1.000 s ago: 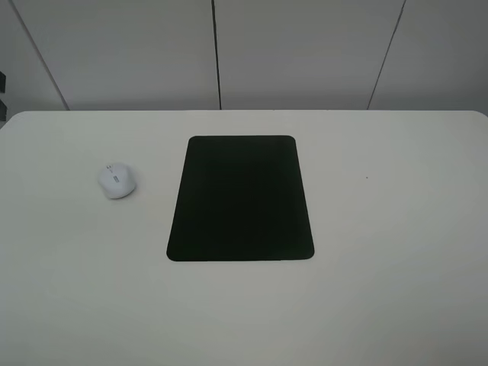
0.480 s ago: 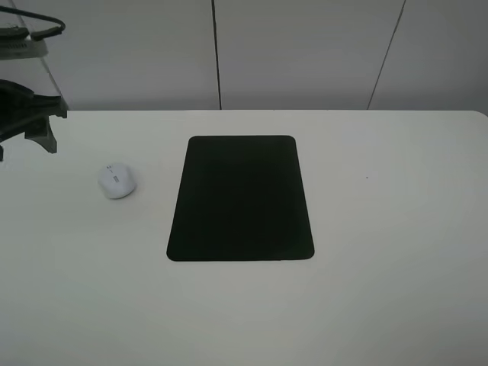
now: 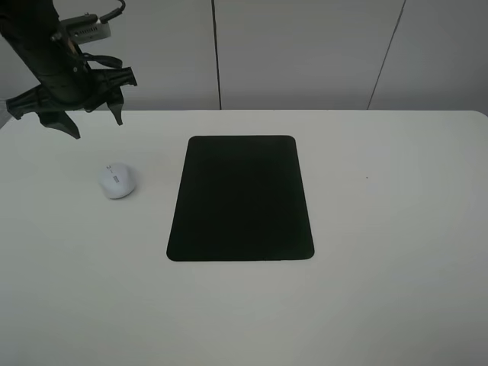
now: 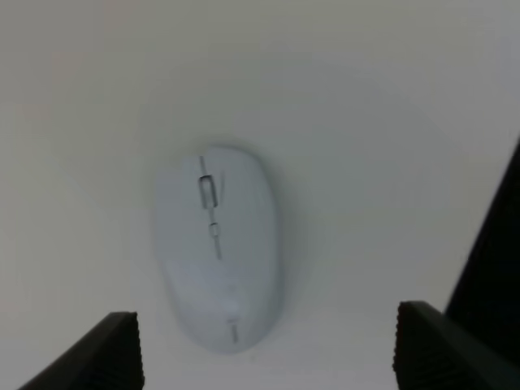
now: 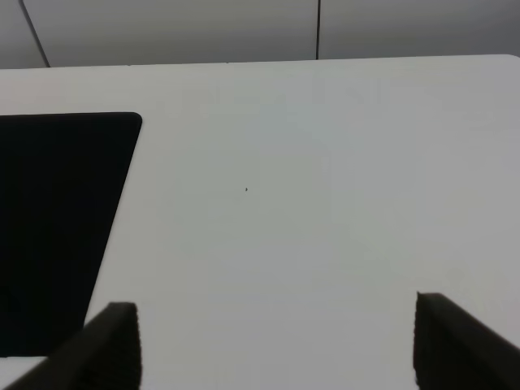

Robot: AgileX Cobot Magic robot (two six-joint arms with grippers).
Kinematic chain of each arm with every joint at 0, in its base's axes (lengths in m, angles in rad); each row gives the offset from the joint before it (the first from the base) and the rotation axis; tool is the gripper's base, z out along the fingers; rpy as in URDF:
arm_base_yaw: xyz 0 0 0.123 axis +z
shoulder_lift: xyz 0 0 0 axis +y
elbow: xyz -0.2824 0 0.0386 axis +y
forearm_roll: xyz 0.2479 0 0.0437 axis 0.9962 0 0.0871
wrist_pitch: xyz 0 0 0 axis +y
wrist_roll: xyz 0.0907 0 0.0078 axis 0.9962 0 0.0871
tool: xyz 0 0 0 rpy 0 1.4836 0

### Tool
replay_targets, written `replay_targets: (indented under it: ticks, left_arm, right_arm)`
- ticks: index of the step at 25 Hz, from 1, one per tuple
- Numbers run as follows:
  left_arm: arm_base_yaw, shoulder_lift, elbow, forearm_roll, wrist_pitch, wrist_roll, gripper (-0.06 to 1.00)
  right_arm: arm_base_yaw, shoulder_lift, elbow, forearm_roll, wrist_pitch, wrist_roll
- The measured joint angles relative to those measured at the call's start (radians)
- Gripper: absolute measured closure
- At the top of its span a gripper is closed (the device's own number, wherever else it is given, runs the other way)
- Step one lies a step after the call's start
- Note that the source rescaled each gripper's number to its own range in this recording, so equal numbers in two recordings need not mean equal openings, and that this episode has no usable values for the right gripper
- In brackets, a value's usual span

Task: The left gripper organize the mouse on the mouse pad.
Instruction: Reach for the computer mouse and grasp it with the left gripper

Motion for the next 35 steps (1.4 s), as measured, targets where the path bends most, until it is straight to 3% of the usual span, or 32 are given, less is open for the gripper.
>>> replay_targets:
  ticks: [17,35]
  left_arm:
    - [-0.001,0.118,-0.021,0.022,-0.02,-0.173,0.75]
    - [0.033,0.218,-0.01,0.0,-0.009,-0.156,0.75]
  right_arm:
    - [0.0,0.0,0.0,-0.041,0.0,0.0]
    - [0.0,0.0,0.0,-0.053,0.0,0.0]
